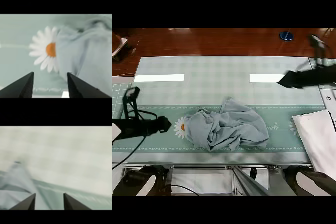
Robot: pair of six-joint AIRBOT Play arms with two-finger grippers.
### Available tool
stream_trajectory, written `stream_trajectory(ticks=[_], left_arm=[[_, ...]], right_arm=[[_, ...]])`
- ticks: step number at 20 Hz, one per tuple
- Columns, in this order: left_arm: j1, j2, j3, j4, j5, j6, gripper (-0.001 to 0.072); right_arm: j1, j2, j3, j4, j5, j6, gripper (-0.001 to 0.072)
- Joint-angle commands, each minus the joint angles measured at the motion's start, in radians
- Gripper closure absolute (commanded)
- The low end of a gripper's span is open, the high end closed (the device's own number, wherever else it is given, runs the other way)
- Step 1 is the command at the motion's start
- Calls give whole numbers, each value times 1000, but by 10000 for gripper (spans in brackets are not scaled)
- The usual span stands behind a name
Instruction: Fold the shirts.
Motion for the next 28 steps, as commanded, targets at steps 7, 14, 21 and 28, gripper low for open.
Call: stream_trajectory(ticks=[7,14,21,28], left_arm=[[40,-126,-367,-732,334,464,199],[-211,-422,-290,-836,586,564,201],[-241,-532,-146,-835,533,637,689],[-242,-532,-145,-835,531,633,689]], right_arm=[[-346,254,-685,254,-99,-43,308],[-346,253,-704,214,-26,-45,308],[-105,253,-704,2,80,83,307],[119,108,-704,51,-1,110,307]])
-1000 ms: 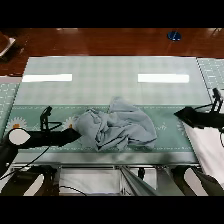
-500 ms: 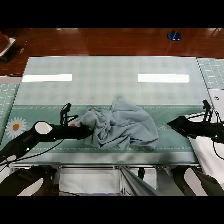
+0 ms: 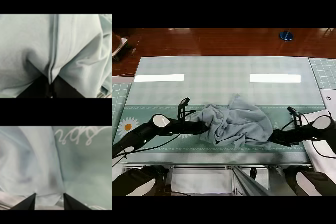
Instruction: Fold the shirts.
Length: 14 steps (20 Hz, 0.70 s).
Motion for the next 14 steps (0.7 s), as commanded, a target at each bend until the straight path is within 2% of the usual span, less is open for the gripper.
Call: stream_trajectory(ticks=[1,2,4,5,8,14], left_arm=[[-2,-3,5,-1,-9,2,689],[-1,-2,5,-2,-13,2,689],[17,24,31,-1,-46,18,689],[39,54,64,-1,-74,34,689],[171,210,244,-1,-128,39,689],[455,483,687,-1,-53,35,689]], right_arm=[[110,-101,0,61,-100,7,309],[132,-129,1,113,-152,-21,375],[147,-164,28,243,-183,-133,647],[145,-166,74,296,-155,-202,680],[110,-130,357,273,-57,-222,680],[82,-87,1197,197,-11,-172,681]])
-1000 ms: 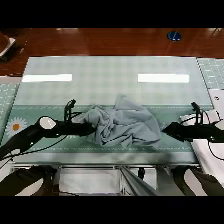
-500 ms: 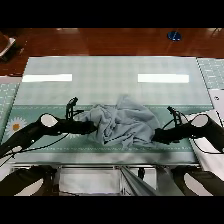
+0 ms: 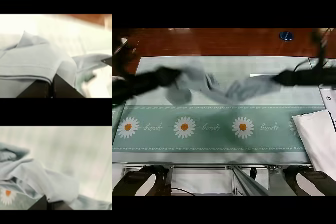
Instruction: Fold the shirts.
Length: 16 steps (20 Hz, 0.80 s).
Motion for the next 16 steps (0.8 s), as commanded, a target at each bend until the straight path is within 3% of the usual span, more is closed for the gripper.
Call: stream_trajectory(ticks=[1,4,7,12,16], left_arm=[[166,143,243,0,51,2,689],[301,216,373,25,39,3,689],[403,290,412,92,-85,2,689],[470,347,411,278,-591,-123,689],[420,381,293,289,-776,-201,689]], right_arm=[[-6,11,471,-51,39,24,681],[-6,33,730,-82,95,29,681],[-6,129,767,-180,118,45,681],[-6,267,726,-407,322,145,681],[-6,392,471,-392,394,198,680]])
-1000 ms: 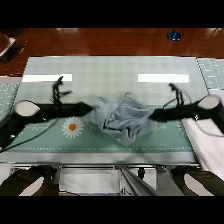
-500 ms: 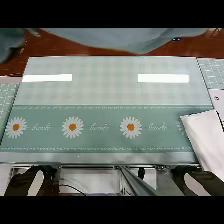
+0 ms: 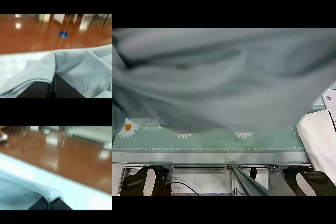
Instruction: Fold the shirts.
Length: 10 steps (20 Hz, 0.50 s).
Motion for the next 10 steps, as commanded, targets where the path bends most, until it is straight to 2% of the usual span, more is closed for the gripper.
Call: stream_trajectory(ticks=[1,3,5,7,10], left_arm=[[-26,27,-117,46,-261,-76,689],[-55,27,-250,46,-298,-96,689],[-73,13,-415,45,-257,-95,689],[-87,-26,-574,21,-136,-76,689],[-137,-174,-710,-109,106,41,689]], right_arm=[[0,113,-220,-39,76,66,681],[0,157,-394,-37,76,82,681],[0,159,-528,-36,68,84,681],[0,135,-655,-45,-8,78,680],[-1,23,-765,-53,-171,64,681]])
